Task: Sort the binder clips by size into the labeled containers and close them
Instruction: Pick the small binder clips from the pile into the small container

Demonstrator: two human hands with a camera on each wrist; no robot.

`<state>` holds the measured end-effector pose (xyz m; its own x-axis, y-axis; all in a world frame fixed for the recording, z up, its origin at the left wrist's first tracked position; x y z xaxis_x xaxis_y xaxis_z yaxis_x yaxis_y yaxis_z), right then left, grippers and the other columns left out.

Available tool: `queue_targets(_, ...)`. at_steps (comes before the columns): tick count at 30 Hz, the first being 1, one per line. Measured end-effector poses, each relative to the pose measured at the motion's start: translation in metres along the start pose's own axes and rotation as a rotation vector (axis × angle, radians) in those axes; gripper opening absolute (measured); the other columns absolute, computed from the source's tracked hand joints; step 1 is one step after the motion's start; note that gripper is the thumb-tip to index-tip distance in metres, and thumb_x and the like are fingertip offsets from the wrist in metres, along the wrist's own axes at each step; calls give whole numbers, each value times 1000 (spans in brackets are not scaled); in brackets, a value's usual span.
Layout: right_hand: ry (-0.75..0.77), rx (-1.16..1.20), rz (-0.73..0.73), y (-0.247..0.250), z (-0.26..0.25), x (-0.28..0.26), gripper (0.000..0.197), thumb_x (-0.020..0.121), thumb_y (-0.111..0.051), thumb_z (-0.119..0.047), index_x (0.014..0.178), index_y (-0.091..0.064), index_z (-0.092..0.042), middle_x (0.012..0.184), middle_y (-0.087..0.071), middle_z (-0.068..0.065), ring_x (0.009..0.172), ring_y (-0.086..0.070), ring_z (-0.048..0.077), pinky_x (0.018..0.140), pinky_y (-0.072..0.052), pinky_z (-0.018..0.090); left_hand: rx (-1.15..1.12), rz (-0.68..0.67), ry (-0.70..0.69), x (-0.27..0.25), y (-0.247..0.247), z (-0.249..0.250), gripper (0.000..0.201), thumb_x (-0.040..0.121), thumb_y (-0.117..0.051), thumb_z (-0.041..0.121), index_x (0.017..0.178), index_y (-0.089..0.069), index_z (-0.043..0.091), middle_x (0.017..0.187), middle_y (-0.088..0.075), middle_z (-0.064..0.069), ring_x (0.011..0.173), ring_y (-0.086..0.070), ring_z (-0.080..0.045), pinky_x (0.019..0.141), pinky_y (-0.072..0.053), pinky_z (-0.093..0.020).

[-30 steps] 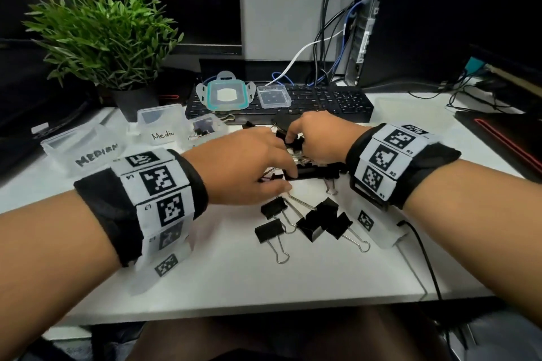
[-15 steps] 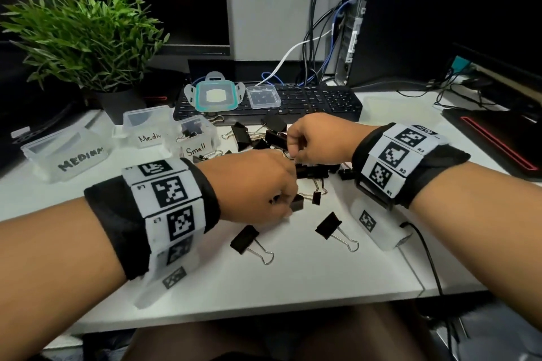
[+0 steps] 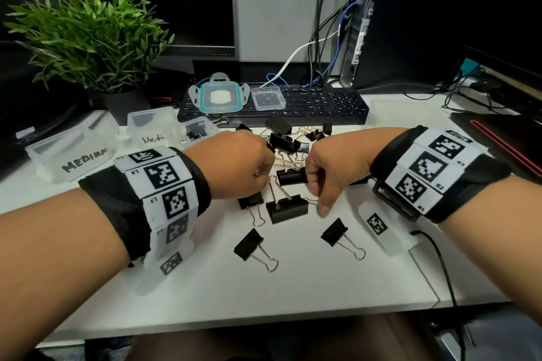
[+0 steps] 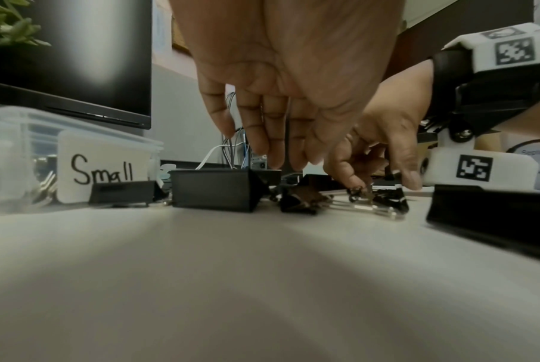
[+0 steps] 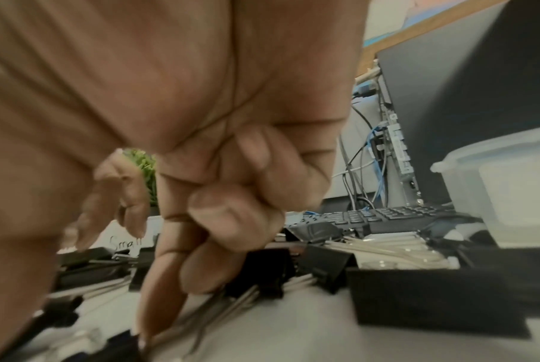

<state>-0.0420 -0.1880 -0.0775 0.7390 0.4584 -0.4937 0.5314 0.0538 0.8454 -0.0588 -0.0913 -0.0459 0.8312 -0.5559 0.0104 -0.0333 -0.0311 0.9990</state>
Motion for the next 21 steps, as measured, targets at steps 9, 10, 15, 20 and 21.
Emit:
queue_targets(9,45,-12,173,16,-9,3,13,77,-73,-22,85,-66,-14,63,-63,-8,55,-57,6,62,-52,27,-102,2,78,-7,3,-24,8,89,-55,29,93,-61,28,87,-52,15,87,-53,-8,75,-44,-23)
queue_targets(10,64,87,213,21,-7,2,9,79,-71,-17,86,-66,-13,65,-66,-6,53,-59,6,60,-53,27,-142,10,84,-8,5,-25,10,88,-58,30,98,-61,30,89,-53,17,86,-53,-6,77,-45,-23)
queue_targets(15,171,517,311,37,-7,3,9,84,-66,-3,93,-66,-4,74,-70,6,60,-66,11,56,-54,22,-293,135,94,-8,19,-26,32,85,-65,33,117,-59,34,95,-61,17,82,-57,-3,76,-46,-22)
queue_targets(20,234,587,334,43,-16,9,11,83,-70,-8,94,-70,-5,63,-68,-4,57,-63,7,61,-54,22,-338,260,132,-9,28,-34,28,85,-66,32,113,-65,32,91,-68,14,79,-58,-2,74,-46,-20)
queue_targets(21,239,584,332,44,-18,11,11,83,-70,-8,93,-71,-5,62,-68,-4,56,-63,7,59,-54,21,-327,271,131,-8,30,-34,24,86,-66,32,110,-67,31,91,-70,13,78,-58,-2,75,-47,-21)
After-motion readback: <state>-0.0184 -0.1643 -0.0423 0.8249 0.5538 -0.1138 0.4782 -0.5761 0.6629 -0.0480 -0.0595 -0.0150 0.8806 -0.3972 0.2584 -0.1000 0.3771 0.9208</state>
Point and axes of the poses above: each hand's wrist, its own x-axis towards the middle knuckle, its own y-axis out of the back of the hand, z = x × y, the point moved 9 cm from there along x, towards the middle knuckle
